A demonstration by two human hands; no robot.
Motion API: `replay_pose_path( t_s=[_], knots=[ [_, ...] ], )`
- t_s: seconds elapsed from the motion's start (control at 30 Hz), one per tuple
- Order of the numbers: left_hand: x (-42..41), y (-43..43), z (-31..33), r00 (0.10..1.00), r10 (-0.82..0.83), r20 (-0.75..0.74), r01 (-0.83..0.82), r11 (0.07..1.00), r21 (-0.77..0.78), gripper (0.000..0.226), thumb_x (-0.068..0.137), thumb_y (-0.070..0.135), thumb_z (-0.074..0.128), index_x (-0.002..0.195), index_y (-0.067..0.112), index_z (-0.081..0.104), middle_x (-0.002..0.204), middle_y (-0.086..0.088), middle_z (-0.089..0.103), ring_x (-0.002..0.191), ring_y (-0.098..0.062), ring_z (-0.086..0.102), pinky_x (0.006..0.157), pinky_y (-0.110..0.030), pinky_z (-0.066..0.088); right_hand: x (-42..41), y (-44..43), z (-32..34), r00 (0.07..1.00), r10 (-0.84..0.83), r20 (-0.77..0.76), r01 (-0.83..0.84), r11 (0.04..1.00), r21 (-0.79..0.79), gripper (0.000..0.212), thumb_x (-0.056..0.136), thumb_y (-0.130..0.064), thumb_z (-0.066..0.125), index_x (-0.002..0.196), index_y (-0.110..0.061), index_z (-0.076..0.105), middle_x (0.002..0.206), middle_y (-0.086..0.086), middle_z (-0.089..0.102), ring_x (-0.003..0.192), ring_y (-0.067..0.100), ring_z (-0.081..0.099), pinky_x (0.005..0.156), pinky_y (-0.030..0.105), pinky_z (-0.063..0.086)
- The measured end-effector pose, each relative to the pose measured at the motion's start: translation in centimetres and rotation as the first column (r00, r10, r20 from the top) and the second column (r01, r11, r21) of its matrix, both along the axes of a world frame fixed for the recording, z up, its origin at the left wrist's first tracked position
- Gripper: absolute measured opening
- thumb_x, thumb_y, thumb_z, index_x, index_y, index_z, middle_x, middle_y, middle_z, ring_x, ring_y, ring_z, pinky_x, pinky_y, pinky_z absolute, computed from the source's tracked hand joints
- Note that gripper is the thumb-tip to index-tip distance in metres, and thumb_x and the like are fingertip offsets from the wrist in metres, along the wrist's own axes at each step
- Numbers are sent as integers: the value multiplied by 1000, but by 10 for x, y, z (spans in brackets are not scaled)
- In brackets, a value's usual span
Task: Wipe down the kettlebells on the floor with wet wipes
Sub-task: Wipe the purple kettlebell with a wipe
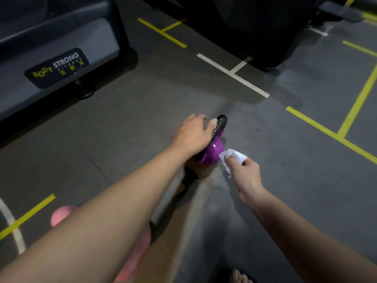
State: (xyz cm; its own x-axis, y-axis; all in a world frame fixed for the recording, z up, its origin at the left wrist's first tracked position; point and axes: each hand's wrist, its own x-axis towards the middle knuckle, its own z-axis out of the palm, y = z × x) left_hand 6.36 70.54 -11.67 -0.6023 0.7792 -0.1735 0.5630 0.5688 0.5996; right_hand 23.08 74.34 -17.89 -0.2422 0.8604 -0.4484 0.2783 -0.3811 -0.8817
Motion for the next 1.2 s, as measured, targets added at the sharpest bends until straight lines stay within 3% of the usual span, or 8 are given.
replay_pose_path(
  t_s=[0.17,0.37,0.5,0.6,0.73,0.87,1.03,1.2],
  knots=[
    [-19,-49,10,994,105,19,-105,994,0,50,103,52,47,129,14,65,123,-8,67,122,-27,57,100,-33,41,-1,-13,12,999,3,-44,-5,999,-52,17,92,-18,71,107,-10,72,90,6,76,72,13,66,55,17,50],
    [12,-84,8,999,32,-12,-34,983,-180,75,73,77,71,127,25,62,119,-2,70,114,-26,65,96,-39,53,-9,-24,21,994,-76,-80,73,996,-45,18,91,-16,61,103,-8,72,80,4,69,69,17,60,60,25,48],
    [36,-74,-12,998,47,-29,-53,961,-270,62,77,66,76,124,28,63,121,-9,69,116,-35,64,89,-37,51,-8,-28,16,995,-89,-52,88,996,-33,19,90,-19,61,101,-5,70,79,6,65,68,18,57,62,27,45],
    [38,-63,-36,985,135,111,-104,964,-245,55,75,58,81,119,30,65,117,-6,71,113,-33,65,89,-36,54,-7,-23,9,995,-97,-5,97,995,-35,18,91,-21,60,100,-9,69,78,4,64,68,18,56,61,26,45],
    [35,-53,-61,947,199,251,-153,970,-191,66,71,54,86,128,34,62,115,-2,73,118,-29,63,95,-38,53,-7,-10,0,995,-89,46,91,995,-43,19,91,-23,58,102,-11,69,79,1,66,66,15,57,61,25,45],
    [34,-45,-80,953,225,205,-202,971,-127,55,82,52,79,126,22,67,108,-10,75,115,-34,63,90,-38,53,-11,-2,-9,990,-64,122,66,998,-7,18,90,-26,58,102,-19,70,83,-4,70,72,15,60,67,28,47],
    [12,-42,-80,960,191,203,-172,979,-110,33,85,42,79,111,23,74,104,-8,77,110,-29,68,88,-32,52,-19,3,-11,982,91,166,-98,994,38,13,83,-23,48,72,-21,55,62,-10,53,59,13,43,56,27,36],
    [-5,-44,-69,953,164,255,-125,979,-162,27,83,38,82,105,23,74,103,-7,77,101,-26,71,79,-25,50,-17,-7,-12,969,201,146,-209,977,46,19,80,-31,46,62,-26,50,63,-10,48,60,14,39,61,31,32]
  ],
)
